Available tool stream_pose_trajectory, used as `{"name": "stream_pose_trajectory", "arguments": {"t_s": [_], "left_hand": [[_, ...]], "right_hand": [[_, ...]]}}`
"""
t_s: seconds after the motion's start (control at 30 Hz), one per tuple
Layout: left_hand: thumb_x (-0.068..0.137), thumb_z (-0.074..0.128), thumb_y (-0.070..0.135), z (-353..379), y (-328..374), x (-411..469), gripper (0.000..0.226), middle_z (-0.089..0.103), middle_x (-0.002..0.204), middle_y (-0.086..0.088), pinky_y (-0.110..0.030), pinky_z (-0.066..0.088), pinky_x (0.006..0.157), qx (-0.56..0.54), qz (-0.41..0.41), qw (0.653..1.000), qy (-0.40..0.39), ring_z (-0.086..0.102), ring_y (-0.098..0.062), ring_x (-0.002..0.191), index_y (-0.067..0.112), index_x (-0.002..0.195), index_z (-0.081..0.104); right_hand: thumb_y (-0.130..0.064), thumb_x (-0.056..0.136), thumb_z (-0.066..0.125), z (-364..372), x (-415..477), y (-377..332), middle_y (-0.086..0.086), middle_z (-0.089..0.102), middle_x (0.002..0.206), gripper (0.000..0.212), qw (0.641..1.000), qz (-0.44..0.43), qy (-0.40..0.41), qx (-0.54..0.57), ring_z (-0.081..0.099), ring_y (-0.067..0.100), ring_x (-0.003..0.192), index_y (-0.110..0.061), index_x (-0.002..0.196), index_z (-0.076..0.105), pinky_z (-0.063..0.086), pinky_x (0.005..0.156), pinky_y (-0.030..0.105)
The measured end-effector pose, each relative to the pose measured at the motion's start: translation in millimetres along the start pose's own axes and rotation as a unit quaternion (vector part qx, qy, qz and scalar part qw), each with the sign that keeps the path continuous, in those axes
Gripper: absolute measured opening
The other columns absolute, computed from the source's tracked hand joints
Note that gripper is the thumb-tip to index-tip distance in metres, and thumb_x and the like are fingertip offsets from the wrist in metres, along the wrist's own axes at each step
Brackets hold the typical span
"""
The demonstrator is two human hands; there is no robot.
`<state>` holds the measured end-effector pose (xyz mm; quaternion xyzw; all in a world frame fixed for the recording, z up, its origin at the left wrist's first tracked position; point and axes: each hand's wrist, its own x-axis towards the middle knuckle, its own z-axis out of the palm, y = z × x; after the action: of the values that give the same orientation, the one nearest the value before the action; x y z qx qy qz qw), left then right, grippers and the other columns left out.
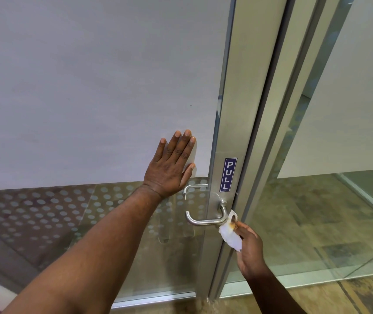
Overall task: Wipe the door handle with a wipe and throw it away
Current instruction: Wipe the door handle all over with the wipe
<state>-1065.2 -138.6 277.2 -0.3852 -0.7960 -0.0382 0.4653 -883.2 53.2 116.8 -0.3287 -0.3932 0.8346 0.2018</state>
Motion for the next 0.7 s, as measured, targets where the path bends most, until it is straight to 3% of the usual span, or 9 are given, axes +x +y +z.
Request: {"name": "stream_pose_trajectory", "arguments": {"t_s": [0.1,0.17,0.23,0.33,0.57,0.63,0.7], "left_hand": [[0.103,0.036,0.044,0.0,0.9,-0.6,0.076,-0.018,0.168,-0.003,-0.044,-0.009,0.126,0.000,0.000,1.000,-0.005,-0.016,-0.022,0.156,0.013,0.161,-0.001],[0.103,0.036,0.044,0.9,1.9,-2.9,0.075,-0.018,0.168,-0.003,-0.044,-0.009,0.126,0.002,0.003,1.000,-0.005,-0.016,-0.022,0.156,0.013,0.161,-0.001],[0.103,0.035,0.044,2.1,2.6,-5.1,0.074,-0.018,0.168,-0.003,-0.044,-0.009,0.126,0.005,0.007,1.000,-0.004,-0.016,-0.022,0.156,0.014,0.161,0.000],[0.104,0.034,0.044,3.3,2.4,-5.1,0.074,-0.018,0.168,-0.002,-0.045,-0.008,0.126,0.000,0.007,1.000,-0.005,-0.016,-0.021,0.156,0.014,0.161,-0.001],[0.104,0.032,0.044,1.8,2.8,-5.4,0.072,-0.018,0.168,-0.002,-0.044,-0.009,0.126,-0.004,0.007,1.000,-0.008,-0.017,-0.021,0.156,0.014,0.161,-0.001],[0.104,0.031,0.044,1.6,2.8,-5.5,0.072,-0.017,0.168,-0.002,-0.044,-0.008,0.126,-0.003,0.007,1.000,-0.008,-0.016,-0.021,0.156,0.014,0.161,0.000],[0.104,0.031,0.044,1.7,2.6,-5.5,0.071,-0.016,0.169,-0.002,-0.044,-0.008,0.126,-0.006,0.007,1.000,-0.009,-0.016,-0.021,0.156,0.014,0.161,0.000]], "right_hand": [[-0.003,0.091,0.064,-2.3,-0.5,-4.4,0.026,0.070,0.117,0.028,1.000,0.010,0.006,0.026,0.069,0.036,0.100,0.006,0.117,0.067,0.055,0.089,0.043],[-0.004,0.090,0.064,0.0,-2.6,-8.1,0.023,0.070,0.119,0.031,0.999,0.012,-0.003,0.039,0.068,0.035,0.100,0.001,0.121,0.066,0.052,0.088,0.046],[0.003,0.090,0.056,1.9,-4.0,-10.8,0.018,0.071,0.120,0.037,0.998,0.006,-0.021,0.053,0.069,0.031,0.098,-0.005,0.125,0.064,0.055,0.079,0.040],[0.014,0.083,0.041,3.1,-5.2,-13.8,0.015,0.068,0.126,0.056,0.995,-0.004,-0.054,0.083,0.067,0.030,0.106,-0.007,0.132,0.060,0.056,0.082,0.039],[0.016,0.066,0.061,10.6,-6.9,-16.9,0.013,0.069,0.127,0.078,0.992,-0.013,-0.102,0.080,0.069,0.033,0.109,-0.015,0.137,0.056,0.057,0.085,0.036],[0.014,0.064,0.064,13.7,-7.1,-16.7,0.014,0.071,0.122,0.074,0.991,-0.011,-0.102,0.082,0.071,0.033,0.104,-0.013,0.133,0.059,0.059,0.079,0.034],[0.011,0.072,0.064,15.8,-7.1,-16.5,0.018,0.072,0.117,0.057,0.991,-0.008,-0.104,0.080,0.073,0.030,0.094,-0.007,0.126,0.062,0.060,0.072,0.031]]}}
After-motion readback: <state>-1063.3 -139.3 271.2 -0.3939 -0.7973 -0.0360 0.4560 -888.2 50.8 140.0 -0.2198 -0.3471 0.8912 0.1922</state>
